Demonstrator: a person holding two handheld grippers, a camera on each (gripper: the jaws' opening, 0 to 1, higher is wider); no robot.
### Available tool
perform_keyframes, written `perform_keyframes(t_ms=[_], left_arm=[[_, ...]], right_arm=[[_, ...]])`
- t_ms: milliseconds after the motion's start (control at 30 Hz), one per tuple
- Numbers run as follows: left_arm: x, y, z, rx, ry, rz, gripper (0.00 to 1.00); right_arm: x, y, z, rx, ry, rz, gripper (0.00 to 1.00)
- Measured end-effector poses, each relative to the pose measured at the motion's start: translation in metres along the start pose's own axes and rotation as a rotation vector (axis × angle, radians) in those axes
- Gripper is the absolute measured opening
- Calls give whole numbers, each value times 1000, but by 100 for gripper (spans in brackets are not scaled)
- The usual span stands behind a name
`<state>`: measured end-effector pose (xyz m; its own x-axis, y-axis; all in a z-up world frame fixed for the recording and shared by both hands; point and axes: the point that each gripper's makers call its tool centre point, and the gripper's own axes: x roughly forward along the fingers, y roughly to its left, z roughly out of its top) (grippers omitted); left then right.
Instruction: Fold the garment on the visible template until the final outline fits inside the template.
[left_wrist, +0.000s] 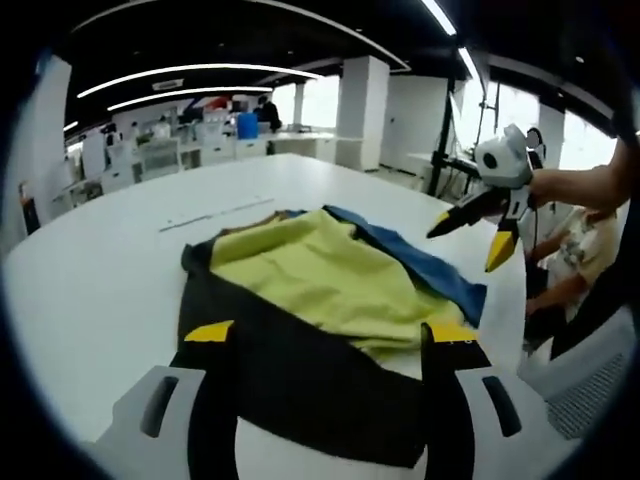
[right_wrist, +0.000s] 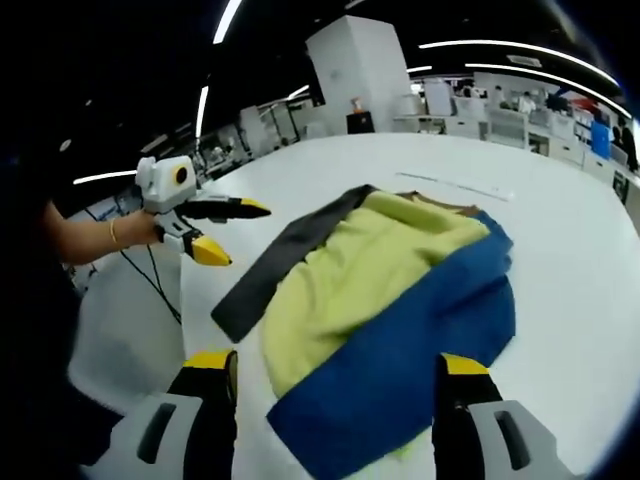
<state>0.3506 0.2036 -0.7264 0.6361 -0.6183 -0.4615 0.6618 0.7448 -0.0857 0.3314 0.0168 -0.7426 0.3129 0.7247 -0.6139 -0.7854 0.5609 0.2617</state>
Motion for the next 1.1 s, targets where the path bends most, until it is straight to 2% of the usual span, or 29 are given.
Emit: perform_keyframes(t_ms=[167, 300, 433, 533, 633, 667, 800, 900, 1000, 1100], left_arm=[[-9, -16, -12, -11, 12, -5, 70], [-15, -24, -22, -26, 23, -6, 68], [-19, -27, -27, -25, 25, 6, 66], [-21, -32, -30, -65, 11, 7, 61], [-21, -38, -38, -37, 30, 5, 61], [-21, -40, -44, -13, 52, 11, 60], [-19, -46, -54, -30, 65, 1, 55], [-18, -47, -65, -7, 97, 7, 52], [-18, -49, -70, 13, 115, 7, 48], [-17, -48, -75, 1, 122, 13, 47]], right_arm=[[-4, 16, -19, 12, 14, 17, 76], [-3, 28, -33, -10, 34, 17, 71], [-1, 33, -40, -4, 29, 15, 67], [1, 37, -45, 25, 28, 17, 63], [2, 39, -49, 21, 26, 2, 60], [2, 40, -51, 14, 26, -5, 59], [4, 39, -60, -19, 52, -36, 49], [6, 38, -68, -60, 85, -65, 44], [7, 37, -72, -73, 89, -78, 37], [9, 32, -77, -127, 111, -115, 29]])
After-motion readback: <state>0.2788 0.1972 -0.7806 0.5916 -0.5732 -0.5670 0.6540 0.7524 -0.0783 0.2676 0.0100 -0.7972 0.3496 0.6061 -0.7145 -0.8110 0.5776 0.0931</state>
